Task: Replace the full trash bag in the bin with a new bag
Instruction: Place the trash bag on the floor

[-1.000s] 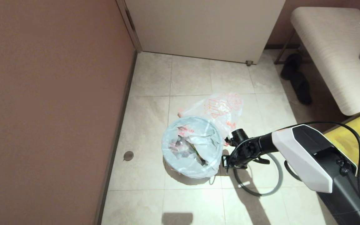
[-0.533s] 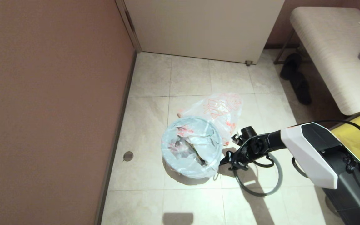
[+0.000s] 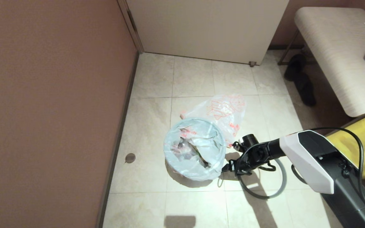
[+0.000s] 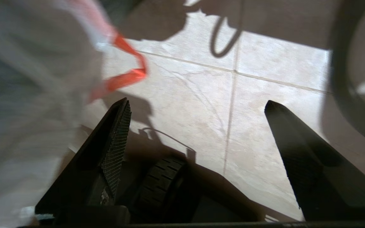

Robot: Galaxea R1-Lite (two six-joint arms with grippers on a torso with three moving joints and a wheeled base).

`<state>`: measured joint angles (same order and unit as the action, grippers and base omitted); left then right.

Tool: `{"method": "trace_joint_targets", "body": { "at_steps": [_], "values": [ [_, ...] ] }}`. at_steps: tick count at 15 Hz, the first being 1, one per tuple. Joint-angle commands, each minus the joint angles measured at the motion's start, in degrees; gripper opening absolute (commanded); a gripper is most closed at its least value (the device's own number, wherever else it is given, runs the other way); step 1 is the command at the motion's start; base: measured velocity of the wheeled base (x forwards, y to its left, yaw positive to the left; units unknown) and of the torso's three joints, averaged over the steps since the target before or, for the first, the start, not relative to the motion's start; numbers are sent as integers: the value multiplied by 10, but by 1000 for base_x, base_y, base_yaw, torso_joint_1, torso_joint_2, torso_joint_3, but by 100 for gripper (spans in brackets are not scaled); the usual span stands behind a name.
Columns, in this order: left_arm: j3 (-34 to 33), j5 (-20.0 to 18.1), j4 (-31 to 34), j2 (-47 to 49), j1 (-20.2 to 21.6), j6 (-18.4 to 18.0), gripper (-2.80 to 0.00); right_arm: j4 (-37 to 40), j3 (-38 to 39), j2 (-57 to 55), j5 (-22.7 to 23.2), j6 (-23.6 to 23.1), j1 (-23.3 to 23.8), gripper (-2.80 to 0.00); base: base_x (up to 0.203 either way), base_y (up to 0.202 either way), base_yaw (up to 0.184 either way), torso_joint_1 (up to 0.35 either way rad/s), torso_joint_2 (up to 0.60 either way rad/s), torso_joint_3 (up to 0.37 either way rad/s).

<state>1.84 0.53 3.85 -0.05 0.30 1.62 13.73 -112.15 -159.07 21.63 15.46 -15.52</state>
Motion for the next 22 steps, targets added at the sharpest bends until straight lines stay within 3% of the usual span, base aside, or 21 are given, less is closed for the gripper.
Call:
{"method": "trace_joint_targets", "body": {
  "at_steps": [1, 10, 15, 20, 22],
  "values": [
    [0, 1, 0, 0, 0, 0, -280, 1, 0, -17, 0, -3, -3, 0, 0, 0, 0, 0, 0, 0],
    [0, 0, 0, 0, 0, 0, -280, -86, -3, -51, -10, 0, -21, 0, 0, 0, 0, 0, 0, 0],
    [0, 0, 0, 0, 0, 0, -280, -127, -7, -69, -58, 0, -38, 0, 0, 0, 0, 0, 0, 0],
    [0, 0, 0, 0, 0, 0, -280, -276, -18, -99, -64, -5, -52, 0, 0, 0, 0, 0, 0, 0],
    [0, 0, 0, 0, 0, 0, -280, -326, -16, -123, -105, -28, -55, 0, 0, 0, 0, 0, 0, 0]
  ]
}}
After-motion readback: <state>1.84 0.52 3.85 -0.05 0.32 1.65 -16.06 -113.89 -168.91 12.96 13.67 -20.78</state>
